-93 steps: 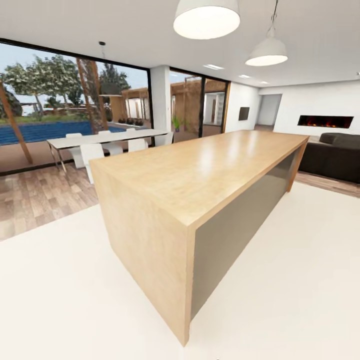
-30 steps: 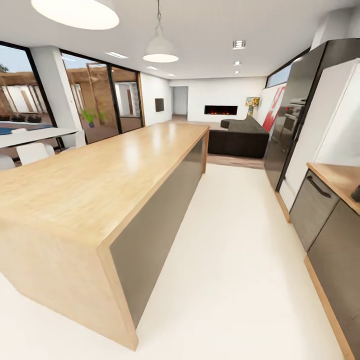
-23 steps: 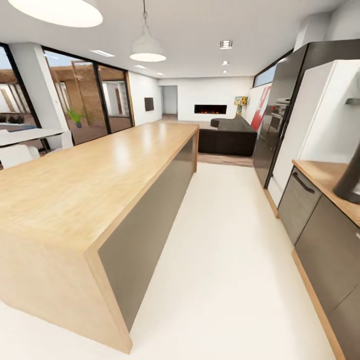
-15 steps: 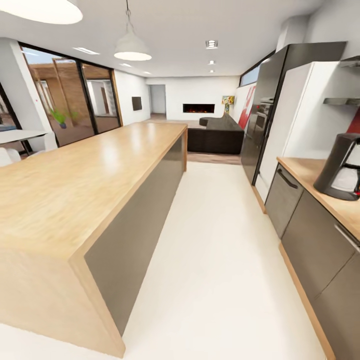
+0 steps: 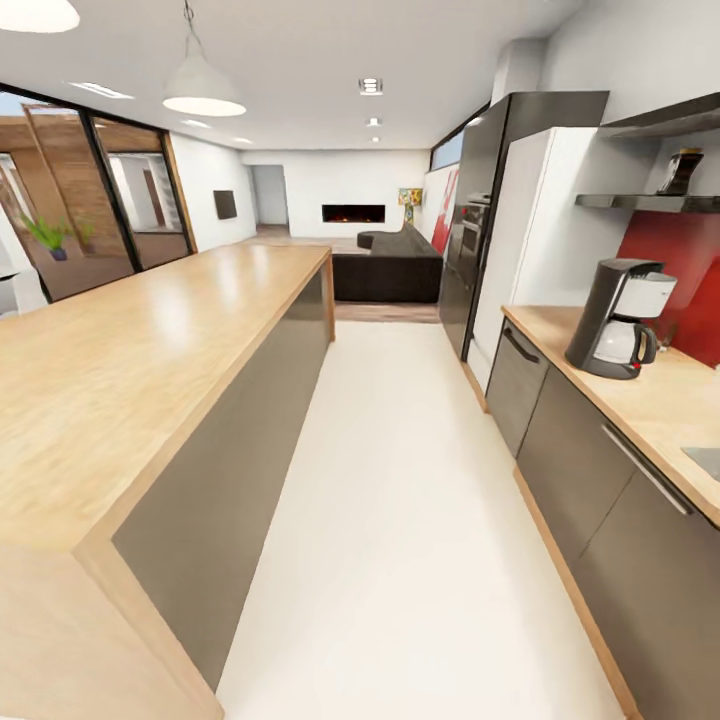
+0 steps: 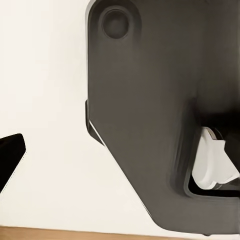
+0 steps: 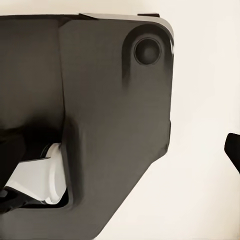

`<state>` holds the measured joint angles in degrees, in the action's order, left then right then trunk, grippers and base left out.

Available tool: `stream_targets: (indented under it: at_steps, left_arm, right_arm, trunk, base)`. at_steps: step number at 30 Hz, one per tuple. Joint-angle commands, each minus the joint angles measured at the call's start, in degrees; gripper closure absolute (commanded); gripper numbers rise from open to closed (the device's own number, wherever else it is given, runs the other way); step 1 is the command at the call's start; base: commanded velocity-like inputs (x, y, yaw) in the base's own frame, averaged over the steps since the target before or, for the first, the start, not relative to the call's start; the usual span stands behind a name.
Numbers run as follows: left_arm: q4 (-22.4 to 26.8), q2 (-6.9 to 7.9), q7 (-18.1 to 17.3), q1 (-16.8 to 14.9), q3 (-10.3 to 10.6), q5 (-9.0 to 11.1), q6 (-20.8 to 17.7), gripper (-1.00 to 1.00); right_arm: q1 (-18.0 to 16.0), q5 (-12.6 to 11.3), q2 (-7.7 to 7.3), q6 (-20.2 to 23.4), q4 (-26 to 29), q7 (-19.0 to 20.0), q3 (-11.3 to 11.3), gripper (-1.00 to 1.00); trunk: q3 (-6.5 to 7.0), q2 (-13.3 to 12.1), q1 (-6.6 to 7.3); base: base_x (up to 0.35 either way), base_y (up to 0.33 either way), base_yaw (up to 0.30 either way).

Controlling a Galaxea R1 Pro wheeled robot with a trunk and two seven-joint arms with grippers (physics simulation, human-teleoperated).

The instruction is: Set up a coffee station on the kitchen countertop: keep the coffee maker on the countertop, move the bottle of coffee from the kitchen shelf to the counter next to the coffee maker, place a paper coffee filter on top of the coffee maker, put the saucer next to the coffee maker with the coffee cup on the saucer, and place the electric kettle next to the coffee maker.

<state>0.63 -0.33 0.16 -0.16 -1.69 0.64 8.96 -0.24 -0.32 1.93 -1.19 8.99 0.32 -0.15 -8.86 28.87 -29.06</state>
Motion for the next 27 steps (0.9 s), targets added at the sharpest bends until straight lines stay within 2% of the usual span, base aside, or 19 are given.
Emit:
stream_targets:
  at_steps: [1,15,27]
  left_arm:
    - [-0.02,-0.01,0.02,-0.02,-0.15,0.06,0.18,-1.00]
    - [-0.02,-0.02,0.00,-0.02,-0.15,0.06,0.18,-1.00]
    - [-0.02,-0.45,0.02,-0.02,-0.15,0.06,0.18,-1.00]
  right_arm:
    - [-0.02,-0.03,0.00,-0.13,0.01,0.03,-0.02,-1.00]
    - [-0.02,-0.03,0.02,-0.13,-0.03,0.03,-0.02,-1.00]
    - [-0.02,0.02,0.00,-0.13,-0.03,0.03,-0.02,-1.00]
  trunk:
    - [0.06,-0.33,0.20]
    - [2.13,-5.95,3.28]
    - [1.75,-5.95,3.28]
  base:
    - [0.000,0.000,-0.279]
    - [0.000,0.000,-0.279]
    - [0.000,0.000,-0.279]
